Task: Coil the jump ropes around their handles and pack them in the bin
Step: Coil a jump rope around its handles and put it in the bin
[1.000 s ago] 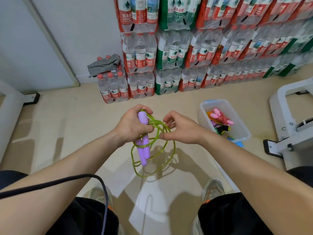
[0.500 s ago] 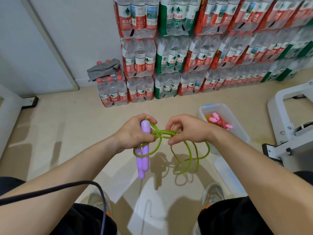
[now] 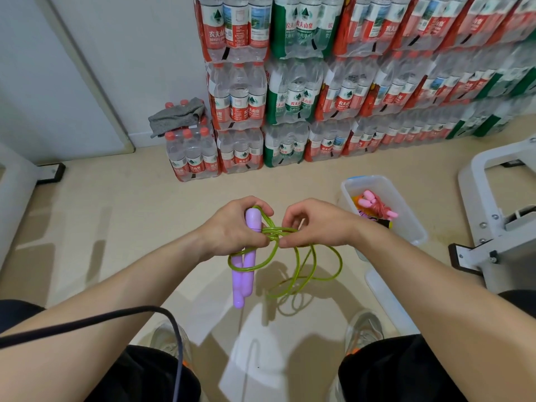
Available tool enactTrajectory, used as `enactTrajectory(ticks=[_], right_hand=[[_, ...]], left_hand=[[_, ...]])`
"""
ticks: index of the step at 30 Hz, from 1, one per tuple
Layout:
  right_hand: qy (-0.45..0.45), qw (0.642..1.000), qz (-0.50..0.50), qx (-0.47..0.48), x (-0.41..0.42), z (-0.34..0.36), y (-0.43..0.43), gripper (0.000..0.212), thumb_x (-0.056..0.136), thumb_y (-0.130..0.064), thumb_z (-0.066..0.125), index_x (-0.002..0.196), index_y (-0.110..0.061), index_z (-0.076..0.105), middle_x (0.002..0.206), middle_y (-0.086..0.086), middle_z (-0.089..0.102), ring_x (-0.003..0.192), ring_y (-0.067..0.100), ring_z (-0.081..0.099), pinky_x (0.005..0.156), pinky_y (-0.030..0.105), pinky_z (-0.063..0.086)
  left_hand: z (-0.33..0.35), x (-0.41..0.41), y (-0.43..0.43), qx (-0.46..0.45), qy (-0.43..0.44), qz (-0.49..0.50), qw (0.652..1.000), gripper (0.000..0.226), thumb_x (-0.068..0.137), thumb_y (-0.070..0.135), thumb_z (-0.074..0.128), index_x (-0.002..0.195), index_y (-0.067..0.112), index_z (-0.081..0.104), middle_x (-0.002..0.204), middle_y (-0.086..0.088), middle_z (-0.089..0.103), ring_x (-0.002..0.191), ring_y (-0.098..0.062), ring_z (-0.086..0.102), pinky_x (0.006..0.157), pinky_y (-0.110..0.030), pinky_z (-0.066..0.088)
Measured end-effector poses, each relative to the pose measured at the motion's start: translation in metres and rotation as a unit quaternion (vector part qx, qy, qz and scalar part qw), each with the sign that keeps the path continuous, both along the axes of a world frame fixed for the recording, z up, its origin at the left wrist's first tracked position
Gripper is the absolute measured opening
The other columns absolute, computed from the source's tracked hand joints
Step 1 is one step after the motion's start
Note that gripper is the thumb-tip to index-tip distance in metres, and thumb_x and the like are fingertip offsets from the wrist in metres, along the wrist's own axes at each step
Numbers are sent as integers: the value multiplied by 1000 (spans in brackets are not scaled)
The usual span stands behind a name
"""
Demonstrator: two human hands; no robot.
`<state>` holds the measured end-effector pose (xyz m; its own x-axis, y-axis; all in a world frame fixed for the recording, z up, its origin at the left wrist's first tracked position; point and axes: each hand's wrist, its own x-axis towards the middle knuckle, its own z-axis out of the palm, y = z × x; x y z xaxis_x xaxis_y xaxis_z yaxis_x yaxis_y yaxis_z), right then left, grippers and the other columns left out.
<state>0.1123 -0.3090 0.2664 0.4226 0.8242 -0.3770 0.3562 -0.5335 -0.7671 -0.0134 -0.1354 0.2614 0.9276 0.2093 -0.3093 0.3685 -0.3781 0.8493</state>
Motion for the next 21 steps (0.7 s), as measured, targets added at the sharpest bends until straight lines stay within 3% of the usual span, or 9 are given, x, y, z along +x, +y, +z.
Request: enactTrajectory(ticks=[4, 8, 12, 14, 17, 21], right_hand=[[-27, 999, 27, -9, 3, 0, 1, 6, 87, -21, 79, 91, -18, 76, 77, 0, 72, 59, 1, 57, 64, 18, 46], [-33, 998, 36, -33, 1, 0, 0, 9, 95, -14, 67, 101, -12, 73, 78, -2, 76, 61, 2, 61, 64, 19, 47], [-62, 997, 35, 2, -6, -1, -3, 19, 99, -6, 51, 109, -21, 48, 90, 1, 73, 71, 15, 73, 72, 38, 56], [-70, 997, 34, 29, -8, 1, -3, 20, 100, -3, 47, 105, -22, 44, 97, -1, 66, 71, 19, 74, 70, 39, 55], [-93, 994, 27, 52, -8, 5, -1, 21, 100, -1, 47, 95, -21, 55, 100, -1, 64, 69, 18, 73, 65, 35, 53], [-106, 992, -10, 65, -9, 6, 1, 28, 98, -2, 51, 89, -22, 68, 93, -7, 68, 66, 13, 72, 60, 22, 49]], left_hand=[[-3, 1, 0, 51, -7, -11, 999, 45, 70, 4, 78, 105, 29, 63, 86, -1, 75, 68, -12, 63, 67, -23, 55], [-3, 0, -3, 101, -8, -50, 994, 49, 68, 7, 78, 106, 33, 61, 85, 6, 73, 73, -10, 65, 70, -25, 56], [-2, 1, -4, 90, -20, -58, 994, 50, 69, 5, 77, 105, 37, 61, 87, -1, 72, 75, -17, 66, 69, -32, 57], [0, 2, -2, 67, -31, -45, 996, 49, 69, 4, 77, 105, 34, 61, 89, -7, 73, 73, -21, 66, 70, -35, 58], [3, 3, 3, 34, -30, -23, 999, 48, 72, 1, 78, 108, 28, 61, 89, -13, 73, 66, -14, 62, 62, -28, 56], [5, 1, 6, -7, -25, -8, 1000, 47, 75, -1, 78, 109, 27, 61, 93, -15, 74, 68, -17, 63, 60, -26, 53]])
